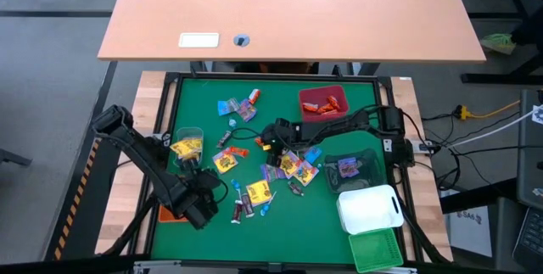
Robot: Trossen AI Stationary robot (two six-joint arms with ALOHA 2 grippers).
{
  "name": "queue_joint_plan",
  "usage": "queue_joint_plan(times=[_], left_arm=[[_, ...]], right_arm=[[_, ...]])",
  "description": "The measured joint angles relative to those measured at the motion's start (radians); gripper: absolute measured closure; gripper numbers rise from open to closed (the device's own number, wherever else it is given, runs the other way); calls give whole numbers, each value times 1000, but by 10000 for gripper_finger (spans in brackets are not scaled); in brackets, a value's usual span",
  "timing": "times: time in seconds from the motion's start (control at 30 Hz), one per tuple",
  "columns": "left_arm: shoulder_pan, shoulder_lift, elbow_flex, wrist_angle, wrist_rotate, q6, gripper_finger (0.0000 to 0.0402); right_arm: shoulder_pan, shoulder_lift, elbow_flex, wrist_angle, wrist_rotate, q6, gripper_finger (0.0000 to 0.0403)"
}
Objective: Sort candy
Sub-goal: Put the orange chocolate bar into the red bin
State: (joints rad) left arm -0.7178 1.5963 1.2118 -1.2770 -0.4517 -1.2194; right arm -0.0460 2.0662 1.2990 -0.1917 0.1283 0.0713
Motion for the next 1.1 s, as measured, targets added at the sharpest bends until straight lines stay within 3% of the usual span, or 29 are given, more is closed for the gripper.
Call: queue_joint_plan(times=[0.23,0.47,0.73,0.9,1.1], left_arm=[[65,0,-1,0,-2,6,231],[154,1,-1,41,-1,144,231],[274,1,-46,109,34,351,231],[346,1,-148,236,141,508,231],[401,1,-256,401,193,568,231]], right_arm=[[0,-21,104,-184,-26,-26,308],[0,-55,244,-505,-19,-159,308],[-11,-171,273,-745,102,-215,308],[-72,-248,274,-846,150,-216,308],[-210,-284,274,-911,150,-232,308]])
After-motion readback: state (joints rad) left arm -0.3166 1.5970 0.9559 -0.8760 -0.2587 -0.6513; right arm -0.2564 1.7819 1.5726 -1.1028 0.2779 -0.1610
